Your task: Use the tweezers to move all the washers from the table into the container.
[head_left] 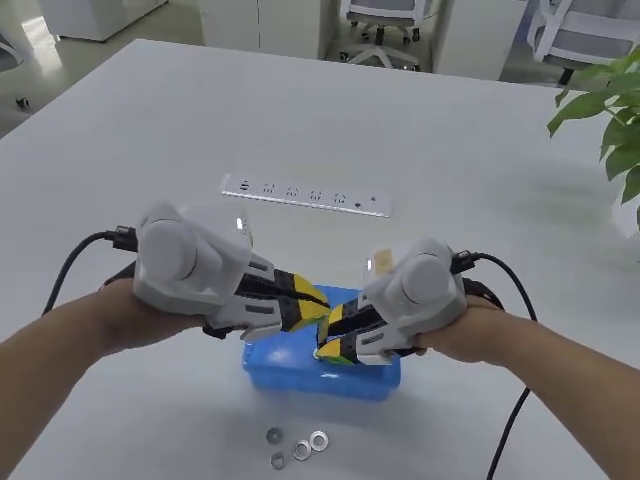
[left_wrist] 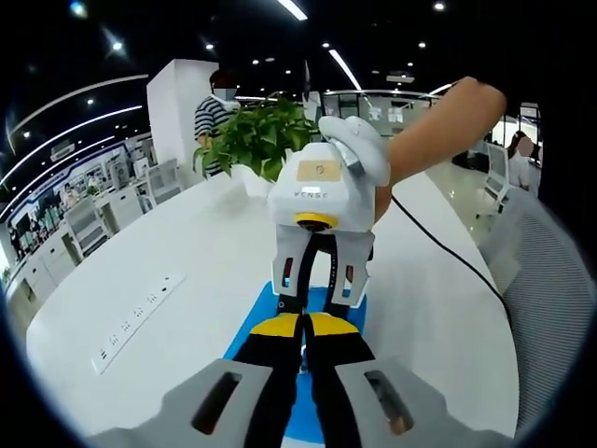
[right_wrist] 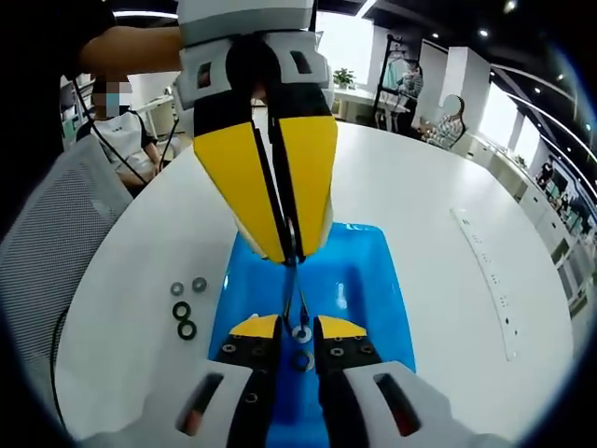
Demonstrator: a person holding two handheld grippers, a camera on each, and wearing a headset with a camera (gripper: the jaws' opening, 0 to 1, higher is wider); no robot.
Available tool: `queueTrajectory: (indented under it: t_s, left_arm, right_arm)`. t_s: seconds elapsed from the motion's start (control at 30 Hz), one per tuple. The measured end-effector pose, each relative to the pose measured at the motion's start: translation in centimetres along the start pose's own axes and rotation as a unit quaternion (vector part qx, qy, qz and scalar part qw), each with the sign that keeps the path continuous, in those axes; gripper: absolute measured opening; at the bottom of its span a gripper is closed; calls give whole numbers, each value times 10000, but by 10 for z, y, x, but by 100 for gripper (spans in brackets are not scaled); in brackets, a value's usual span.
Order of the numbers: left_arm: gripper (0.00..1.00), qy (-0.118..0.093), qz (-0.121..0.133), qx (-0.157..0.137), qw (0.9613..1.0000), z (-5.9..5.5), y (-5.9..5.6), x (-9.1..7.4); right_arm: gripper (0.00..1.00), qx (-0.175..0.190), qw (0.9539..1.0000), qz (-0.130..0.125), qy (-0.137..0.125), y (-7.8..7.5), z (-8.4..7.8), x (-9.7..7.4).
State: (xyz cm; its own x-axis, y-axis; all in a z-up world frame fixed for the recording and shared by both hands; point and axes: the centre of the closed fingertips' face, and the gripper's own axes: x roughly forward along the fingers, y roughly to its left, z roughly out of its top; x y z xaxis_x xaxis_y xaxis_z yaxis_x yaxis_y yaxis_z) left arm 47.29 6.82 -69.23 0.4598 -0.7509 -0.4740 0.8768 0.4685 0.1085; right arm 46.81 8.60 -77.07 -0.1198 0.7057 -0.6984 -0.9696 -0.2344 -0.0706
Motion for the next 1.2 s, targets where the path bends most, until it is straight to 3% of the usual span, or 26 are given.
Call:
queueTrajectory:
  t_s: [0.63,1.2]
  left_arm:
    - [5,-24,166,40,9999,16,-5,-17]
    - [5,-77,231,16,9997,39,-21,-40]
  right_arm:
    - [25,88,9992,-368,-95,4,9,-30]
    - [40,314,9964,-775,-149,24,11,-70]
